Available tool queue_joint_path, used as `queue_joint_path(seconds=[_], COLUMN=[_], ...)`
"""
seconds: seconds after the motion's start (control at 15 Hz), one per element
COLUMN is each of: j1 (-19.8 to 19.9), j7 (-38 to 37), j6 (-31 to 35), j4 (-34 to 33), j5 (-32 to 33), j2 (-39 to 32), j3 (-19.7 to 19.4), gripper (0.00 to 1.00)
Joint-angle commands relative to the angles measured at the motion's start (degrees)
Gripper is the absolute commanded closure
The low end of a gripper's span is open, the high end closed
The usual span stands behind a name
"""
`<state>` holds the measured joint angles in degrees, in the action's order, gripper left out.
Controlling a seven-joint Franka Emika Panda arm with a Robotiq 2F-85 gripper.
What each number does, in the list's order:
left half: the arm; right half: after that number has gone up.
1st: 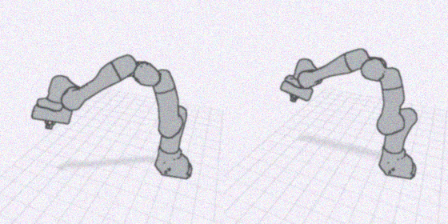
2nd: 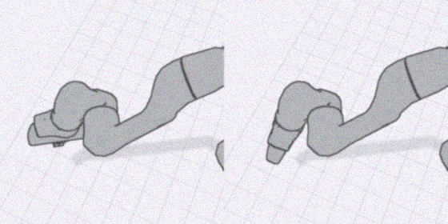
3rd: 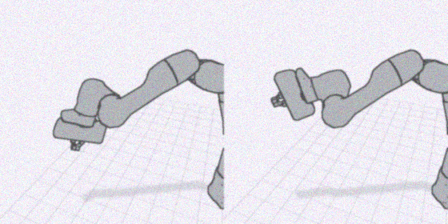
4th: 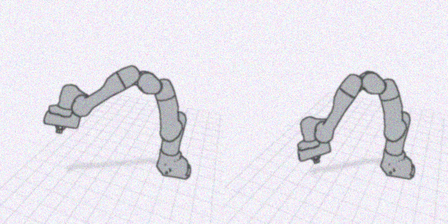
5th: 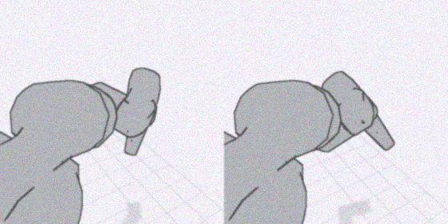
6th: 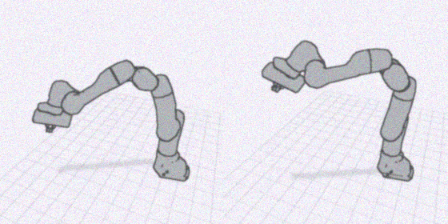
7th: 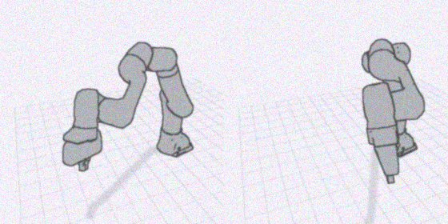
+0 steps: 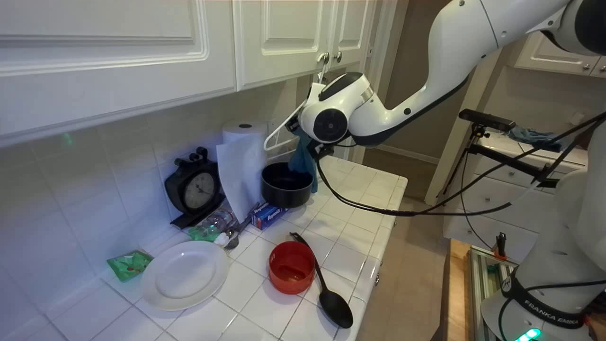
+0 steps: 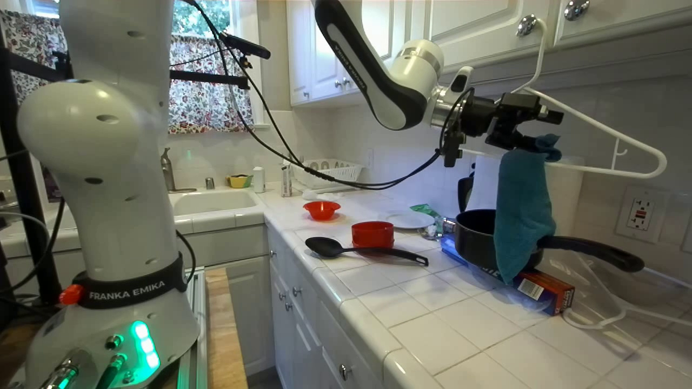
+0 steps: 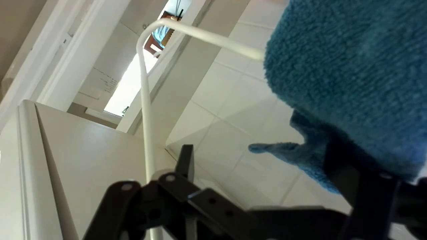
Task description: Hang the blue towel on the white hanger.
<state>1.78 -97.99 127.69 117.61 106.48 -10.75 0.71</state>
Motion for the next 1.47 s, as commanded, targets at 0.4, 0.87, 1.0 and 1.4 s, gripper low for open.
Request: queue_joint_path(seconds=[0.4, 0.87, 1.0, 1.4], j1=[1.0, 2.8, 2.9, 2.6], j7=[-1.1, -0.1, 0.2, 3.8], j6=[5.8, 19.2, 19.9, 22.8], j4=[6.4, 9.8, 11.0, 15.0], j5=[3.5, 9.0, 9.1, 4.2], j2=[4.8, 10.4, 12.5, 16.2], j3=[-0.6, -2.6, -3.2, -4.8], gripper=[0.00, 0.00, 0.00, 0.00])
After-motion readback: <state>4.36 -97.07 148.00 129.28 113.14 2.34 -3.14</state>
